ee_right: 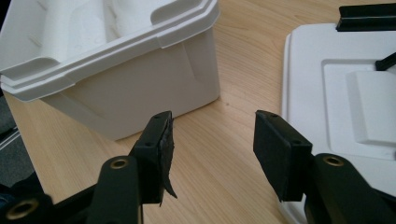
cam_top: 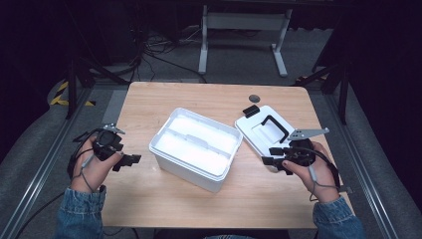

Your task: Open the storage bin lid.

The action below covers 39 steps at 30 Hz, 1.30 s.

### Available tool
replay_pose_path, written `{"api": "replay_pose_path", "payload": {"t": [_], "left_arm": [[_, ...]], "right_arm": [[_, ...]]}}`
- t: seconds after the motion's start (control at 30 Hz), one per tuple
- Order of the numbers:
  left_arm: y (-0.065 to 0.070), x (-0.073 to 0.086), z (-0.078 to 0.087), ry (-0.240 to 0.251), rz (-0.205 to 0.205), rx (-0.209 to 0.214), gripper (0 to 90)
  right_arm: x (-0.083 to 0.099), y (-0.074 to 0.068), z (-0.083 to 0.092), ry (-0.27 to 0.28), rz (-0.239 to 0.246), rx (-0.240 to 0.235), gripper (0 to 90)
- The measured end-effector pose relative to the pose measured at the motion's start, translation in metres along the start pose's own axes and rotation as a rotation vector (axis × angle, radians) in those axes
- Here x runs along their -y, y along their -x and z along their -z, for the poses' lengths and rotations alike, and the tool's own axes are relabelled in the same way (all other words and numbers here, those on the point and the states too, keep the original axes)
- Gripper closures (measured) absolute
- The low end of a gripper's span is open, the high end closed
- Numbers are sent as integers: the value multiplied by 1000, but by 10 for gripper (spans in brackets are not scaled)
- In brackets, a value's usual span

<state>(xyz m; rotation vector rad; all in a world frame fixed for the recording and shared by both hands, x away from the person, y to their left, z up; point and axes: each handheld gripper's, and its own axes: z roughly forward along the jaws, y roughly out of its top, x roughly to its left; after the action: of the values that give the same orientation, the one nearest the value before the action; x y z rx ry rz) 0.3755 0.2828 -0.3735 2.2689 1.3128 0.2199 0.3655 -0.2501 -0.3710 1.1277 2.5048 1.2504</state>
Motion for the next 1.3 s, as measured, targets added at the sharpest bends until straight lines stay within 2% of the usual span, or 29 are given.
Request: {"api": "replay_pose_path", "payload": {"t": [0.07, 0.17, 0.33, 0.67, 0.9, 1.1, 1.3], "left_arm": [[0, 0, 0, -4, 0, 5, 196], [0, -1, -1, -7, -8, 8, 196], [-1, 0, 1, 1, 3, 11, 196], [-2, 0, 1, 4, -6, 7, 196], [-2, -1, 0, 1, 0, 12, 196], [-3, -1, 2, 9, -2, 12, 196], [-3, -1, 2, 8, 4, 13, 196]], "right_arm": [[4, -2, -4, 0, -5, -1, 488], [9, -4, -10, -35, 9, 5, 487], [15, -5, -19, -53, 7, 19, 488], [28, -9, -37, -98, 7, 10, 484], [36, -10, -46, -109, 13, 8, 483], [46, -16, -58, -129, 44, 17, 483], [54, -24, -70, -97, 75, 5, 482]]}}
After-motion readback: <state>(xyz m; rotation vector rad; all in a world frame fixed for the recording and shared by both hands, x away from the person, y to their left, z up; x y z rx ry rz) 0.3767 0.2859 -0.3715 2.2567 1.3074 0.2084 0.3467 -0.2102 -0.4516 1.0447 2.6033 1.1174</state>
